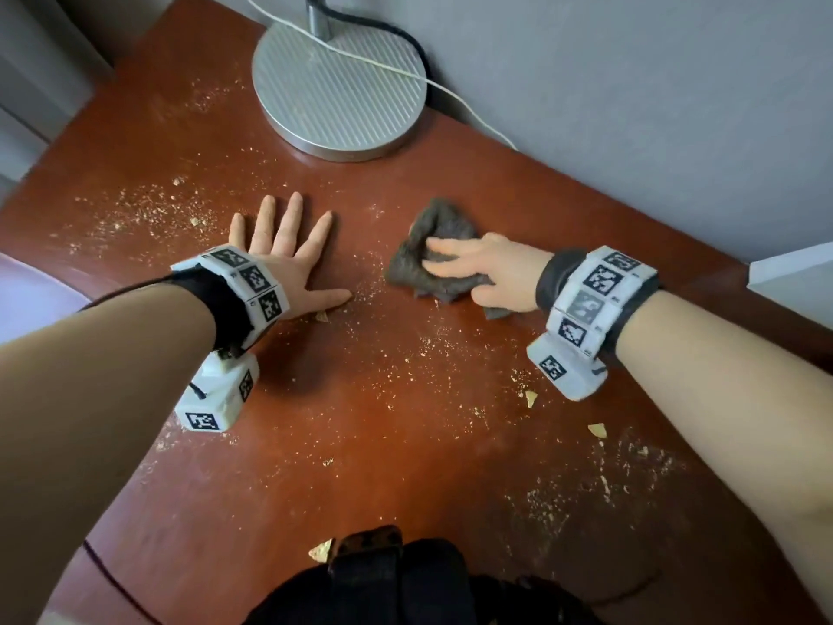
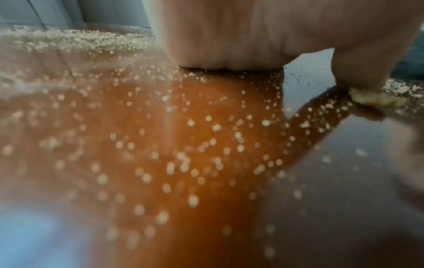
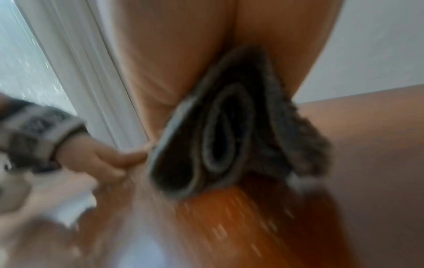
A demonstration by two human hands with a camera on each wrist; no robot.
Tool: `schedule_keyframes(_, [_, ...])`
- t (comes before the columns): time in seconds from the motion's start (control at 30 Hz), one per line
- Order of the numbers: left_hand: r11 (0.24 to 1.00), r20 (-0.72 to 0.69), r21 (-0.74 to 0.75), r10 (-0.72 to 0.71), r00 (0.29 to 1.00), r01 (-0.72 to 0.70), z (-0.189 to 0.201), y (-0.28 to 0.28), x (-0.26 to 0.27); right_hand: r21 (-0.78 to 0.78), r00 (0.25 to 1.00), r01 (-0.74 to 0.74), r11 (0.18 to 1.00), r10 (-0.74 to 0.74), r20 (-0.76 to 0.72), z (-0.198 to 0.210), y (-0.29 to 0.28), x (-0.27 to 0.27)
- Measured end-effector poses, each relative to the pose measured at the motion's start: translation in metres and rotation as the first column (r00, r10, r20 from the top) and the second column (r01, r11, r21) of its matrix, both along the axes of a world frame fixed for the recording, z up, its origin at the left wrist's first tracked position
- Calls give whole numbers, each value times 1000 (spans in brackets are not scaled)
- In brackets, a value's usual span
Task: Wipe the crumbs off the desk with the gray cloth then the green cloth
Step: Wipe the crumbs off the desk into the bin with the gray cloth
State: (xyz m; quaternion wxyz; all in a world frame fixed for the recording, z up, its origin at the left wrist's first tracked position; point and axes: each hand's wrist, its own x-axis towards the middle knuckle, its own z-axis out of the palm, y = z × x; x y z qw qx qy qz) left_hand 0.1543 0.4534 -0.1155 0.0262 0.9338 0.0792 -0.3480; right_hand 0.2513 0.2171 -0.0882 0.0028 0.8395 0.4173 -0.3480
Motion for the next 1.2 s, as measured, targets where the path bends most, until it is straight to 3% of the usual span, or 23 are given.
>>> schedule_keyframes(0.07, [1000,-2,0,0,1000,0,-1,1,1,23,997,-23,999,24,-72,20,0,6])
schedule_keyframes(0.13, [1000,-5,-6,4,1000,-4,0,1,0,146,984,179,973,-178,-20,30,1,30])
schedule_keyframes(0.17, [1000,-2,-9,2,1000,-2,-1,1,0,230,941,324,918,-339,26,25,2,46])
schedule_keyframes(0.23, [1000,7,-13,-1,1000,1,-1,1,0,326,775,553,767,-617,137,8,8,69])
schedule_keyframes(0.3, [1000,12,-20,3,1000,-2,-2,3,0,228,670,667,709,-705,233,-10,21,71])
schedule_keyframes(0.37, [1000,6,-23,4,1000,-4,-2,3,1,137,728,625,769,-637,255,-18,35,61])
schedule_keyframes(0.5, [1000,1,-22,-2,1000,2,-3,4,2,133,957,254,958,-268,108,-16,49,11])
schedule_keyframes(0.57, [1000,-2,-22,-10,1000,10,-3,4,2,62,998,9,998,-13,66,-8,46,-16])
schedule_keyframes(0.63, [1000,-10,-26,-14,1000,14,-2,5,2,6,991,-111,994,111,-78,13,36,-26])
schedule_keyframes(0.7, [999,-11,-32,-10,1000,9,-2,5,1,-46,975,-63,997,52,-218,41,27,-16])
schedule_keyframes(0.73, [999,-8,-31,-9,1000,8,-2,5,1,-35,981,11,999,-17,-191,50,22,-6])
schedule_keyframes(0.8, [1000,1,-24,-12,1000,12,-2,5,1,85,975,216,973,-219,24,46,9,18])
schedule_keyframes(0.87, [1000,7,-19,-10,1000,10,-3,5,1,188,857,456,870,-486,173,23,0,30])
schedule_keyframes(0.9, [1000,7,-19,-6,1000,7,-3,5,1,177,809,517,837,-546,217,9,0,28])
schedule_keyframes(0.93, [1000,8,-21,-3,1000,3,-2,4,1,134,798,528,839,-544,259,-2,2,21])
schedule_keyframes(1.0, [1000,5,-24,2,1000,-2,-1,4,1,91,850,453,887,-461,256,-15,7,1])
schedule_keyframes(1.1, [1000,3,-29,10,1000,-10,1,4,1,63,977,200,978,-204,64,-10,6,-44])
schedule_keyframes(1.2, [999,-1,-30,13,1000,-13,4,3,1,-23,986,-70,997,66,-152,6,-7,-74])
